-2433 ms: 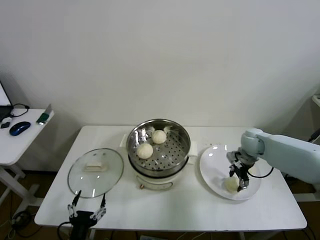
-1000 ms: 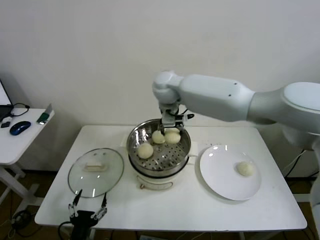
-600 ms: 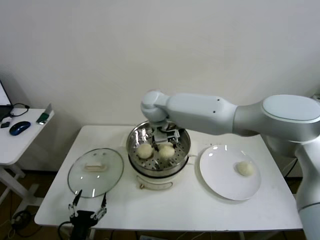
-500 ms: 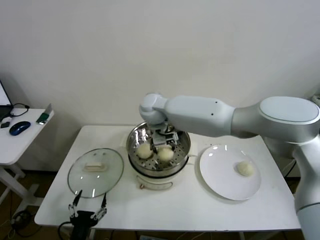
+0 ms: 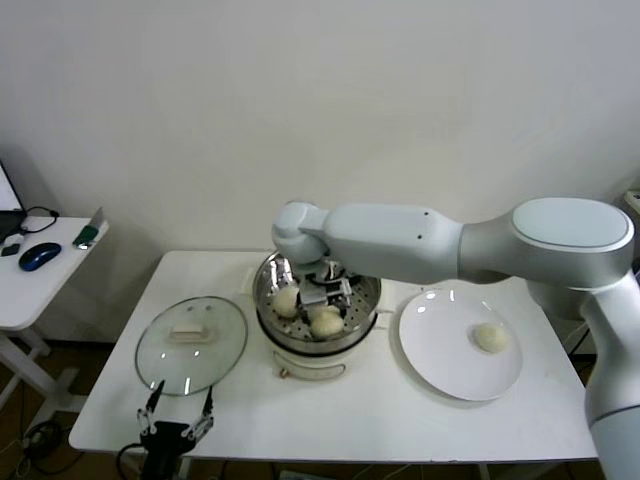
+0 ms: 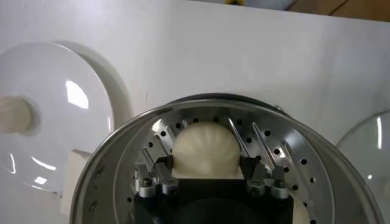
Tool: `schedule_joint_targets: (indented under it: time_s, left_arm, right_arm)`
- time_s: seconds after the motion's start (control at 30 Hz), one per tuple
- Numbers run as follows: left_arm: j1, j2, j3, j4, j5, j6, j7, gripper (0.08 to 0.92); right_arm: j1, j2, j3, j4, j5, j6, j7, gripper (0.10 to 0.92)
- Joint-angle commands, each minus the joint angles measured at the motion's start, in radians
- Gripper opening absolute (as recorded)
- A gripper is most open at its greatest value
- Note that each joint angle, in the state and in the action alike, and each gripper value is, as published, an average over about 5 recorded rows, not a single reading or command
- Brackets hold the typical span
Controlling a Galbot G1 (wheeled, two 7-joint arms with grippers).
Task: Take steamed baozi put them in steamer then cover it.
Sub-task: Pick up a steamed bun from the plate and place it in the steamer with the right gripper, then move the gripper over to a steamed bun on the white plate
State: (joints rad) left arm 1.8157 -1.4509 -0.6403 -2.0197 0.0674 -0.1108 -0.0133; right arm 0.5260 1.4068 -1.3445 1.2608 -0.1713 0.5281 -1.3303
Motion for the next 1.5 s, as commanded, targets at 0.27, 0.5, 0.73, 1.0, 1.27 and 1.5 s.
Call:
schedule_joint_targets:
  time_s: [0.27, 0.5, 0.73, 1.0, 1.27, 1.5]
  left_arm:
    - [0.0, 0.002, -0.001, -0.005, -0.001, -0.001, -0.001, 0.823]
    - [0.004, 0.011, -0.008, -0.01, -0.018, -0.002, 0.0, 0.823]
    - [-0.021, 0.029, -0.028, -0.025, -0.065, 0.015, 0.002, 0.823]
    - [-0.03, 0.019, -0.009, -0.027, -0.047, 0.027, 0.003, 0.823]
    - [-0.032, 0.01, -0.007, -0.036, -0.032, 0.039, 0.003, 0.823]
    - [-0.011, 0.014, -0.02, -0.04, -0.028, 0.038, 0.002, 0.823]
  right_arm:
    - [0.071, -0.071, 0.075, -0.014, -0.01, 0.0, 0.018, 0.823]
    - [0.253, -0.294, -0.102, -0.001, 0.166, -0.265, 0.372, 0.823]
    - [0.276, -0.539, -0.201, 0.01, 0.433, -0.61, 0.328, 0.823]
    - [0.014, -0.775, -0.052, 0.002, 0.443, -0.764, 0.26, 0.823]
    - [-0.298, -0.833, 0.203, -0.097, 0.273, -0.751, 0.209, 0.823]
    - [-0.444, -0.775, 0.335, -0.238, 0.2, -0.709, 0.181, 0.823]
